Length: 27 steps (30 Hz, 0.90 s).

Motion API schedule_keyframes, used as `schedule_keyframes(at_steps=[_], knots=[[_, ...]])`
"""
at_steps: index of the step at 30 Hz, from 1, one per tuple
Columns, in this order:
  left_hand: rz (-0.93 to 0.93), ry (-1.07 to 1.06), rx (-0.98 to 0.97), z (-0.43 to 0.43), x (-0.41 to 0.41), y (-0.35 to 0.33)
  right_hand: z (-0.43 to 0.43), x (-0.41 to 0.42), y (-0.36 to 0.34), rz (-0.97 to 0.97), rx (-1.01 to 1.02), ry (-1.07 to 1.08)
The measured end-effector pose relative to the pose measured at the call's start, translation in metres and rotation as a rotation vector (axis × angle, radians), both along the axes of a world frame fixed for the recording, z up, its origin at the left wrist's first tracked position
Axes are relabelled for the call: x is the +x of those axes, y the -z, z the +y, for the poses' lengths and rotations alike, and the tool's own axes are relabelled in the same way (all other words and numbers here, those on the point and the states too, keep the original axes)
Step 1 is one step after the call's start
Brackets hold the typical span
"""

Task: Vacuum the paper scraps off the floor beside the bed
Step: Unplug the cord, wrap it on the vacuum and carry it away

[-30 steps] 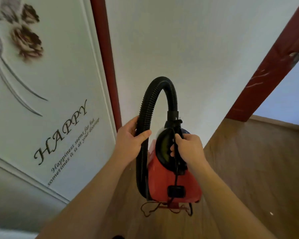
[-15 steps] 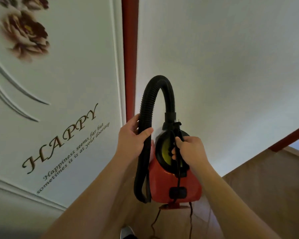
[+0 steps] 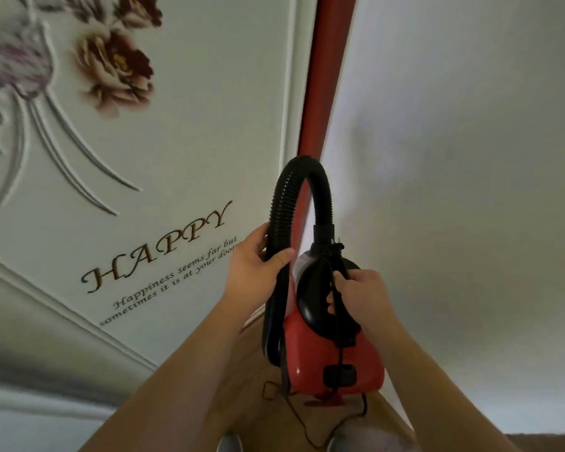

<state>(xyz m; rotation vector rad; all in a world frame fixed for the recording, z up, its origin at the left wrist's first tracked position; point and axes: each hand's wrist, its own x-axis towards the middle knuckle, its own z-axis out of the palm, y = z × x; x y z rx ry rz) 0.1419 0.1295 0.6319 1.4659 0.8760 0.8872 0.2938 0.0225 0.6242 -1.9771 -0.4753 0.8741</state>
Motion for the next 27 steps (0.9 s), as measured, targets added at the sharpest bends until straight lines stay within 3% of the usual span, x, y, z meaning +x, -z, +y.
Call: schedule_keyframes(at_steps=[12,27], knots=[[0.02,-0.546,-0.104,-0.065,-0.008,0.019,0.032,0.028,0.014,-0.038,-0.02,-0.587],[-0.051,-0.867,-0.288,-0.09,-0.061,0.089,0.086,-0.029,0.075,-0.186,-0.154,-1.006]])
